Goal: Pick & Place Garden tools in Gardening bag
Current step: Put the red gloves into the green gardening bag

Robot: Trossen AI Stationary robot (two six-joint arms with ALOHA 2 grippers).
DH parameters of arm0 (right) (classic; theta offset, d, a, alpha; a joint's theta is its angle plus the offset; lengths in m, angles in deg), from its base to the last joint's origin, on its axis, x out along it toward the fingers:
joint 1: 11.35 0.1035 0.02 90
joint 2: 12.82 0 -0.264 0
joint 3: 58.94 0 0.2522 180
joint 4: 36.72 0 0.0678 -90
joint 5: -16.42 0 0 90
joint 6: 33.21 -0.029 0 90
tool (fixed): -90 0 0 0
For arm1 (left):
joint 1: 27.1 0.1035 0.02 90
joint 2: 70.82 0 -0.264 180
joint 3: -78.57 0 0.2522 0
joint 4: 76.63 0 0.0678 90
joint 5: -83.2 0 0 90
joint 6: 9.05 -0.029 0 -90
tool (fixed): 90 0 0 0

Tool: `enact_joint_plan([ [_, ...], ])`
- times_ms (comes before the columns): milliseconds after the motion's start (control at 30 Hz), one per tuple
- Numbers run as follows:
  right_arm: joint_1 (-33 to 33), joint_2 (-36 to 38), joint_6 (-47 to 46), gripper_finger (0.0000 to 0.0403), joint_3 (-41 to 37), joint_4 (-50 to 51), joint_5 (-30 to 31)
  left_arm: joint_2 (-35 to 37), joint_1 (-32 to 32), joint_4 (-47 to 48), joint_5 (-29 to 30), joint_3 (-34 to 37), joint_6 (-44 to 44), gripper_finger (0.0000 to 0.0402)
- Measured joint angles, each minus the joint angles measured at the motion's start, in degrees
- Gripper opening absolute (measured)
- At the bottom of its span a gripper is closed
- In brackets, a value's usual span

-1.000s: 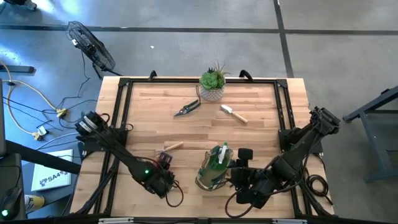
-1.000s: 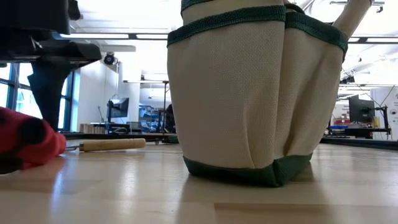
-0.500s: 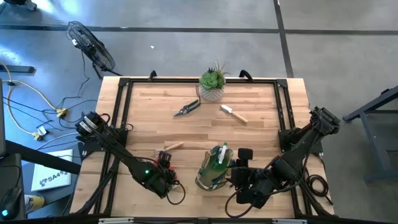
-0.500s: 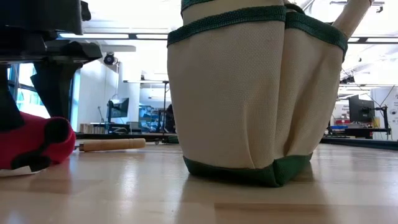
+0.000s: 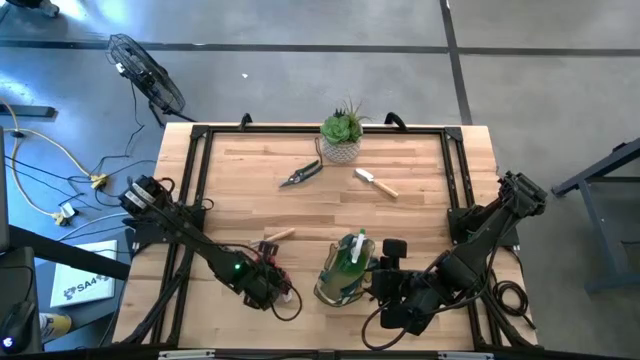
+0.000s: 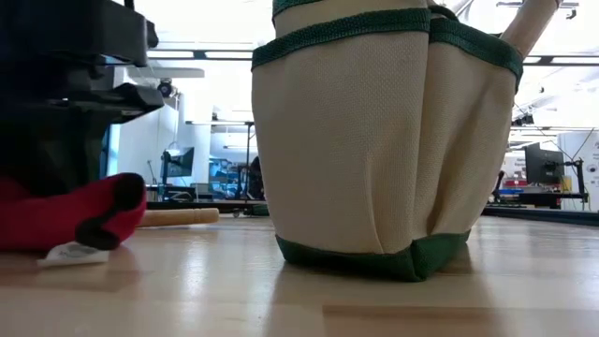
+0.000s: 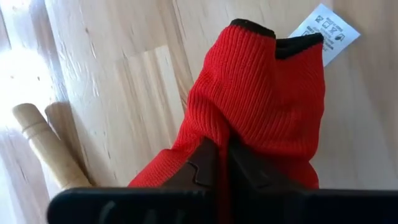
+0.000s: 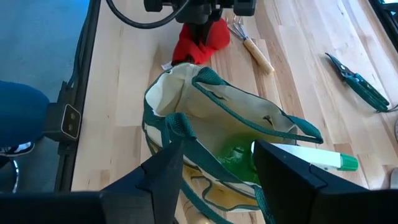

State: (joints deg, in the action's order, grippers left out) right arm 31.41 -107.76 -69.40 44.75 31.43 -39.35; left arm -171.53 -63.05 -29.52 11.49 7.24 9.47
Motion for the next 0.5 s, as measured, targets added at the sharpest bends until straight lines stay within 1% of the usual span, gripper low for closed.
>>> enact_joint_plan([
  [100,0.02,0.0,0.0,0.0188,0.0,0.02,-0.02,1.65,-0.06,1.53,0.65,-0.53,0.84,0.0007],
  [133,0.17,0.0,0.0,0.0188,0.0,0.0,0.02,2.05,-0.03,3.64,1.03,-1.56,1.07,0.0006],
  [200,0.43,0.0,0.12,0.0188,0.0,0.04,0.32,3.28,-0.03,11.2,3.2,-4.43,1.27,0.0004],
  [300,1.21,0.0,0.24,0.0188,0.0,0.04,0.84,5.21,-0.03,21.31,6.74,-12.37,2.1,0.0003],
  [367,1.88,0.0,0.09,0.0188,0.0,0.21,2.04,6.34,-0.03,28.0,10.69,-18.82,2.75,0.0003],
  [433,2.67,0.0,-0.2,0.0188,0.0,0.46,4.04,7.05,-0.06,29.97,15.34,-25.27,2.82,0.0003],
  [500,3.42,0.0,-0.29,0.0188,0.0,0.7,5.8,8.32,-0.05,28.49,19.56,-30.9,2.71,0.0003],
])
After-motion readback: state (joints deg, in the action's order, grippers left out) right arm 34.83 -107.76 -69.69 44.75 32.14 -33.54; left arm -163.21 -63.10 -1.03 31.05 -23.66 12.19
